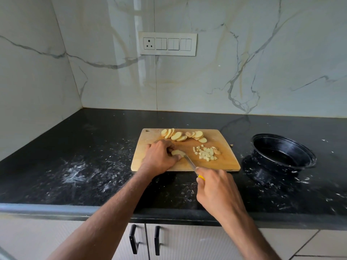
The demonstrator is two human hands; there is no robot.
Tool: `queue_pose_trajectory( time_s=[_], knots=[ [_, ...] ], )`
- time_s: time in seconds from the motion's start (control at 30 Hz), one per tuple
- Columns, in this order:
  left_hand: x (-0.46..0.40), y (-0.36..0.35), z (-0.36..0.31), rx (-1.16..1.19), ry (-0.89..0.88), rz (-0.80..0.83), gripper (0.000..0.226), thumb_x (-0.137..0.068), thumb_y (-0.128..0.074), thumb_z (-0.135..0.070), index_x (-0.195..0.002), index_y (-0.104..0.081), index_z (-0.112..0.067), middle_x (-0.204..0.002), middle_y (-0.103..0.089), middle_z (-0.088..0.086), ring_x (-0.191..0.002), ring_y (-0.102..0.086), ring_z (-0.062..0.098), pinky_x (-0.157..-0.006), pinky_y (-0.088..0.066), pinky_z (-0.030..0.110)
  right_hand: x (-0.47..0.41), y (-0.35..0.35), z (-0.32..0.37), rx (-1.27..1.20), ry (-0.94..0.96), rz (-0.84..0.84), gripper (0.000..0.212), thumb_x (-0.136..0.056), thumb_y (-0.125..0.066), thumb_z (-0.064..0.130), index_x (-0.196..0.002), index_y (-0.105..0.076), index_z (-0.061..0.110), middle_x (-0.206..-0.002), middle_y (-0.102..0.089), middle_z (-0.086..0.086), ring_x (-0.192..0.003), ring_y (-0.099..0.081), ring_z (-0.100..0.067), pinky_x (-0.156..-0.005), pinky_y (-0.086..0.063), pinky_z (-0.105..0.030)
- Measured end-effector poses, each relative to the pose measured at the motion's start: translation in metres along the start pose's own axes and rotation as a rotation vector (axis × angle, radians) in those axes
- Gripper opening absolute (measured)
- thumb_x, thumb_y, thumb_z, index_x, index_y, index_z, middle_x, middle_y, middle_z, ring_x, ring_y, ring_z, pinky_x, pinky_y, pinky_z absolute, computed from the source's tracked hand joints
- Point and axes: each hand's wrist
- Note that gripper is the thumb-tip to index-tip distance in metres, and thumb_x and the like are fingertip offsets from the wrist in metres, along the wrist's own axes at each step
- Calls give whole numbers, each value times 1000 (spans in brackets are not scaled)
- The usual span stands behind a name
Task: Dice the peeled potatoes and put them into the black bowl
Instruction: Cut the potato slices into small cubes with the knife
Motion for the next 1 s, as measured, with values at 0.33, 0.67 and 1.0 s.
queue_pose_trajectory(
  time_s=[0.33, 0.67, 1.0],
  knots=[
    [4, 3, -1, 57, -44, 2, 26, -74, -78, -41, -96, -70, -31, -86, -64, -19, -87, -60, 8, -95, -49, 43, -25, -15, 13, -73, -13, -116, 28, -94, -62, 25, -121, -70, 21, -92, -75, 4, -78, -70, -12, -68, -56, -21],
    [3, 1, 1, 101, -30, -37, 30, -71, -82, -33, -97, -73, -23, -78, -65, -13, -77, -61, 10, -81, -53, 36, -35, -31, 22, -4, 12, -54, 23, -92, -64, 19, -114, -71, 18, -87, -74, -1, -70, -69, -14, -62, -60, -27],
    [1, -1, 5, 86, -116, -16, 27, -74, -80, -24, -101, -75, -24, -85, -68, -10, -76, -59, 11, -71, -48, 25, -51, -34, 22, 21, 57, -25, 21, -91, -64, 17, -112, -69, 18, -85, -70, -1, -71, -64, -15, -65, -57, -29]
  ],
)
Point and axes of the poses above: each hand's wrist, its own x-axis away from the middle knuckle, its own y-axis out of the back of the hand, z = x × y
